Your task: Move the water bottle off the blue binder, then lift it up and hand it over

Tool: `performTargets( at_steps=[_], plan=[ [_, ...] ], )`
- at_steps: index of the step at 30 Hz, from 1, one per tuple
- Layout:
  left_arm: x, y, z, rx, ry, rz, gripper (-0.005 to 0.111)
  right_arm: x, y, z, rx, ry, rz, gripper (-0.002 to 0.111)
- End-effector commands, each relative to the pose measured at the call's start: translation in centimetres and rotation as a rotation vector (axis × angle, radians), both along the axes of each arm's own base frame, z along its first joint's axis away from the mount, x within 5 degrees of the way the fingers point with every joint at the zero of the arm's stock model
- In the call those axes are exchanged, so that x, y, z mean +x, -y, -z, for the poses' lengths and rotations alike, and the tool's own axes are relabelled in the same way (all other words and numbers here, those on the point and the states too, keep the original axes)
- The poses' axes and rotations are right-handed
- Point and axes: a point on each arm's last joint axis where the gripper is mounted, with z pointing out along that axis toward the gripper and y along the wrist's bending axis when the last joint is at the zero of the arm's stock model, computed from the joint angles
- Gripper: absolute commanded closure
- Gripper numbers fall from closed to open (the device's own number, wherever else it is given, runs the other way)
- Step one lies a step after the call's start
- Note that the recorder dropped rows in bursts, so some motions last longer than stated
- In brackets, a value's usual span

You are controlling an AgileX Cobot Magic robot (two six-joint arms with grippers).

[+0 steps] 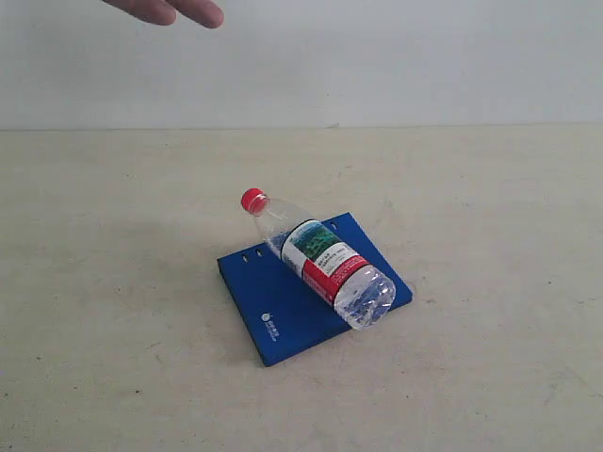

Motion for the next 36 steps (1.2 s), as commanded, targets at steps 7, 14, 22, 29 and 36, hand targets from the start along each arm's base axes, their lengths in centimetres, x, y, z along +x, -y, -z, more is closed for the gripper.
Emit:
performTargets(
  at_steps=[7,14,22,29,36],
  plan=[
    [0.0,0.0,0.0,0.009,0.01,0.005,0.102,0.2,-0.1,-1.0,-0.014,0.108,-0.013,0.108],
    [0.0,0.0,0.0,0.009,0.01,0.005,0.102,0.4,-0.4,-2.2,0.322,0.25,0.008,0.108],
    [0.0,0.0,0.0,0.009,0.01,0.005,0.102,0.4,-0.6,-2.6,0.805,0.285,0.057,0.108],
    [0.0,0.0,0.0,0.009,0.01,0.005,0.102,0.4,-0.5,-2.9,0.815,0.32,0.055,0.108],
    [0.0,0.0,0.0,0.009,0.01,0.005,0.102,0.1,0.2,-4.9,0.735,0.565,0.039,0.108]
  ],
)
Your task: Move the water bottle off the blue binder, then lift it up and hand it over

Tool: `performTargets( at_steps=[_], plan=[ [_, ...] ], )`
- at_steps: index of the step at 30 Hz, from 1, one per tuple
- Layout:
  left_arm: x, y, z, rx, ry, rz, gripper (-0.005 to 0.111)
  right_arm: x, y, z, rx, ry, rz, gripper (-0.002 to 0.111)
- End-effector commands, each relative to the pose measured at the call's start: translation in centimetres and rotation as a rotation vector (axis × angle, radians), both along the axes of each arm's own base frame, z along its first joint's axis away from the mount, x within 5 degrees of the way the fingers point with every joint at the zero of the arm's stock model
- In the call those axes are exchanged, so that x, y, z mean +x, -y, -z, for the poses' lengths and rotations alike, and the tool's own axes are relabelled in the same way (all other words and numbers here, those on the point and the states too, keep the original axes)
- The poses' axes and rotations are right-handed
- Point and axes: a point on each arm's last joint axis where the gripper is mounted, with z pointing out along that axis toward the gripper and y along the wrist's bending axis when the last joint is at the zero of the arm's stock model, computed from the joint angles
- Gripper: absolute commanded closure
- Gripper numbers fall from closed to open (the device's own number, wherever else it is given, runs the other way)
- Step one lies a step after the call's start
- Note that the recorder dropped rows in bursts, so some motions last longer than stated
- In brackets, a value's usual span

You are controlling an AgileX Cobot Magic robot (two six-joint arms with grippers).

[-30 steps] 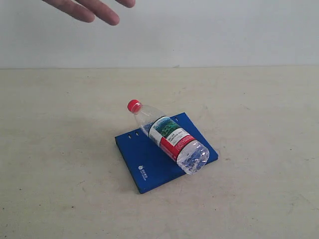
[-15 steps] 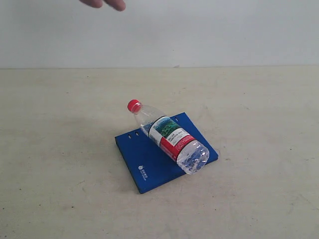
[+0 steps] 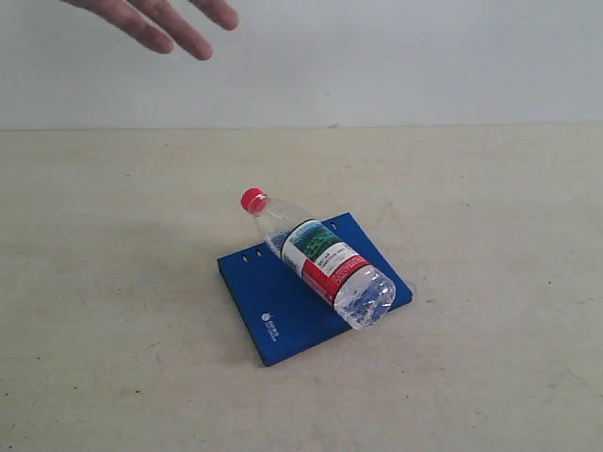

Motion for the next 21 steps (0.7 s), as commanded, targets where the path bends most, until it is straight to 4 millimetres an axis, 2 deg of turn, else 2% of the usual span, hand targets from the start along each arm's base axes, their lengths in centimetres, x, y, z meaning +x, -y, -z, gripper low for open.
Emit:
performTargets(
  at_steps=[1,4,11,16,21],
  plan=[
    [0.0,0.0,0.0,0.009,0.01,0.005,0.102,-0.3,0.4,-1.2,-0.025,0.138,0.051,0.108],
    [0.0,0.0,0.0,0.009,0.01,0.005,0.102,-0.1,0.2,-0.6,0.004,0.071,0.014,0.108],
    [0.0,0.0,0.0,0.009,0.01,0.005,0.102,-0.3,-1.3,3.2,0.017,-0.359,-0.144,0.108],
    [0.0,0.0,0.0,0.009,0.01,0.005,0.102,-0.4,-1.7,3.2,0.142,-0.363,-0.186,0.108],
    [0.0,0.0,0.0,0.009,0.01,0.005,0.102,-0.5,-1.9,3.4,0.014,-0.385,-0.218,0.108]
  ],
)
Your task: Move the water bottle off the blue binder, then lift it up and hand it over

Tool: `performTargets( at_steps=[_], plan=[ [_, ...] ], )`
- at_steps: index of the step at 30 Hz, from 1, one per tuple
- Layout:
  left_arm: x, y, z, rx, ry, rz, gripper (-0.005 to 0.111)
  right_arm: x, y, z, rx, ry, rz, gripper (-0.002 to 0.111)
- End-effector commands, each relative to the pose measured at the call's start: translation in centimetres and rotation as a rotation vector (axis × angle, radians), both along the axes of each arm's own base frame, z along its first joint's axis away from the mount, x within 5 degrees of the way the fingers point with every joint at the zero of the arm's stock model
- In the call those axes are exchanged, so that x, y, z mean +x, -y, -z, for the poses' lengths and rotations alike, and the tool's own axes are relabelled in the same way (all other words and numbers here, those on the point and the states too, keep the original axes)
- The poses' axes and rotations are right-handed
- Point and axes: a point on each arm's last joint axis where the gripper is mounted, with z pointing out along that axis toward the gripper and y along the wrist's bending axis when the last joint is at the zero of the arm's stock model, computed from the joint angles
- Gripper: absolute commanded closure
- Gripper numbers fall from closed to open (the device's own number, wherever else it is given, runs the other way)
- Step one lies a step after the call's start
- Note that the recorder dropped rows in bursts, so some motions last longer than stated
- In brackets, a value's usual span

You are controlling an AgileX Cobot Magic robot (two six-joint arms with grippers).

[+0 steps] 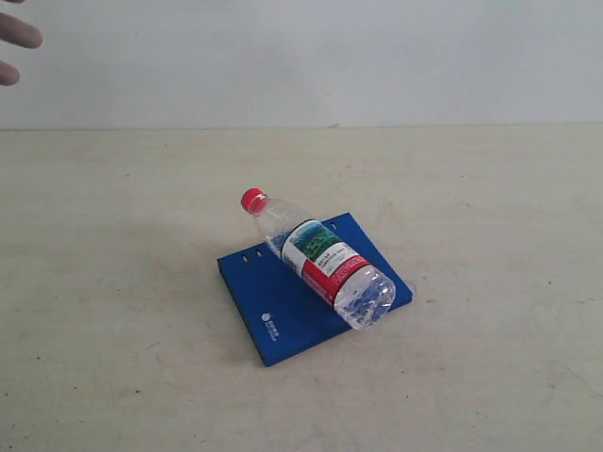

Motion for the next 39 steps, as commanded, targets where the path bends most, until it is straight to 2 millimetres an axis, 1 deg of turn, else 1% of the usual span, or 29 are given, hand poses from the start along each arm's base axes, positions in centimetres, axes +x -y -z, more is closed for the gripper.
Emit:
performTargets(
  at_steps=[1,3,6,8,11,14,16,17,18,20,21,22,23,25,27,31,34,36,38,39],
  plan=[
    [0.0,0.0,0.0,0.009,0.01,0.005,0.102,-0.1,-0.3,-0.3,-0.124,0.021,-0.064,0.108],
    [0.0,0.0,0.0,0.009,0.01,0.005,0.102,-0.2,-0.4,-1.2,-0.193,0.075,-0.092,0.108],
    [0.0,0.0,0.0,0.009,0.01,0.005,0.102,-0.3,-0.3,-3.2,-0.344,0.213,-0.102,0.108],
    [0.0,0.0,0.0,0.009,0.01,0.005,0.102,-0.3,-0.3,-4.3,-0.379,0.281,-0.087,0.108],
    [0.0,0.0,0.0,0.009,0.01,0.005,0.102,0.7,-0.6,-4.8,-0.388,0.212,-0.146,0.108],
    [0.0,0.0,0.0,0.009,0.01,0.005,0.102,2.6,-1.7,-4.2,-0.488,0.049,-0.355,0.108],
    [0.0,0.0,0.0,0.009,0.01,0.005,0.102,4.2,-2.9,-4.3,-0.527,-0.021,-0.576,0.108],
    [0.0,0.0,0.0,0.009,0.01,0.005,0.102,5.1,-3.5,-4.8,-0.535,-0.015,-0.676,0.108],
    [0.0,0.0,0.0,0.009,0.01,0.005,0.102,6.1,-4.3,-4.8,-0.503,-0.045,-0.827,0.108],
    [0.0,0.0,0.0,0.009,0.01,0.005,0.102,8.2,-5.2,-5.6,-0.46,-0.053,-1.035,0.108],
    [0.0,0.0,0.0,0.009,0.01,0.005,0.102,9.4,-5.6,-5.8,-0.427,-0.063,-1.124,0.108],
    [0.0,0.0,0.0,0.009,0.01,0.005,0.102,10.4,-5.8,-5.8,-0.397,-0.071,-1.186,0.108],
    [0.0,0.0,0.0,0.009,0.01,0.005,0.102,11.8,-5.9,-5.8,-0.371,-0.083,-1.225,0.108],
    [0.0,0.0,0.0,0.009,0.01,0.005,0.102,14.5,-6.1,-5.4,-0.337,-0.118,-1.253,0.108],
    [0.0,0.0,0.0,0.009,0.01,0.005,0.102,17.3,-6.6,-5.6,-0.369,-0.1,-1.264,0.108],
    [0.0,0.0,0.0,0.009,0.01,0.005,0.102,22.2,-9.2,-8.0,-0.52,0.022,-1.246,0.108],
    [0.0,0.0,0.0,0.009,0.01,0.005,0.102,25.6,-12.2,-10.3,-0.69,0.131,-1.153,0.108],
    [0.0,0.0,0.0,0.009,0.01,0.005,0.102,27.5,-13.9,-10.4,-0.811,0.161,-1.103,0.108],
    [0.0,0.0,0.0,0.009,0.01,0.005,0.102,28.8,-15.6,-9.8,-0.888,0.156,-1.098,0.107],
    [0.0,0.0,0.0,0.009,0.01,0.005,0.102,29.5,-16.3,-9.2,-0.903,0.132,-1.114,0.104]
  ],
)
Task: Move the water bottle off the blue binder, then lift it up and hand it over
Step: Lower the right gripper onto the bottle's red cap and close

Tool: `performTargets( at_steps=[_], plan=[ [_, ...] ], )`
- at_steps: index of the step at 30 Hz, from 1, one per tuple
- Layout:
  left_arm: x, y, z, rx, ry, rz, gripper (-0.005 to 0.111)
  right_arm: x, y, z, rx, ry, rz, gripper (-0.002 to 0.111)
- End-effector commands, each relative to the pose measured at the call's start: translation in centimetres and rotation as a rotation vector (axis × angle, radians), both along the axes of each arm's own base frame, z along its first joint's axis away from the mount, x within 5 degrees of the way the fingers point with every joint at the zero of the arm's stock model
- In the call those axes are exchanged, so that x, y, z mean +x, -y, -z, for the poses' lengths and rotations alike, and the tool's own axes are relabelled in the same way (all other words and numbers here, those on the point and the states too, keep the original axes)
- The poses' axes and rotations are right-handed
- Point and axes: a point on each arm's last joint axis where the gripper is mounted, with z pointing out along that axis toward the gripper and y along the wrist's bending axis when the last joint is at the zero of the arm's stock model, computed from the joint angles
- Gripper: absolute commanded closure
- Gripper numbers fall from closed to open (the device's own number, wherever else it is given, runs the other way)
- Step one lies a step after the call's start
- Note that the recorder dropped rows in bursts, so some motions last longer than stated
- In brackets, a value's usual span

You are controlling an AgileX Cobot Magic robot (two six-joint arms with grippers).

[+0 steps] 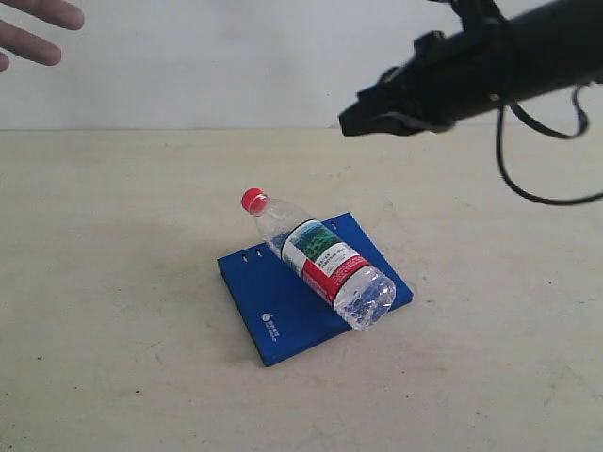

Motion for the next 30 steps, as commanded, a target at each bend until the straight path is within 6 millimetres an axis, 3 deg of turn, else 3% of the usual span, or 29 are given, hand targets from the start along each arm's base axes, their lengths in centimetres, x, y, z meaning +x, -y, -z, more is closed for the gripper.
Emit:
performTargets(
  at_steps=[1,7,9,12,17,24,30],
  plan=[
    [0.0,0.0,0.0,0.009,0.01,0.005,0.102,3.2,-3.2,1.8,-0.135,0.043,-0.011,0.099],
    [0.0,0.0,0.0,0.009,0.01,0.005,0.102,5.7,-7.4,4.3,-0.163,0.018,-0.055,0.055],
    [0.0,0.0,0.0,0.009,0.01,0.005,0.102,6.3,-8.8,5.1,-0.233,0.083,-0.09,0.05],
    [0.0,0.0,0.0,0.009,0.01,0.005,0.102,8.0,-10.3,7.8,-0.378,0.112,-0.093,0.05],
    [0.0,0.0,0.0,0.009,0.01,0.005,0.102,10.3,-11.4,11.6,-0.393,0.016,-0.042,0.05],
    [0.0,0.0,0.0,0.009,0.01,0.005,0.102,11.6,-12.3,13.0,-0.38,0.003,-0.031,0.05],
    [0.0,0.0,0.0,0.009,0.01,0.005,0.102,10.5,-12.2,13.8,-0.404,-0.147,-0.073,0.05]
  ],
)
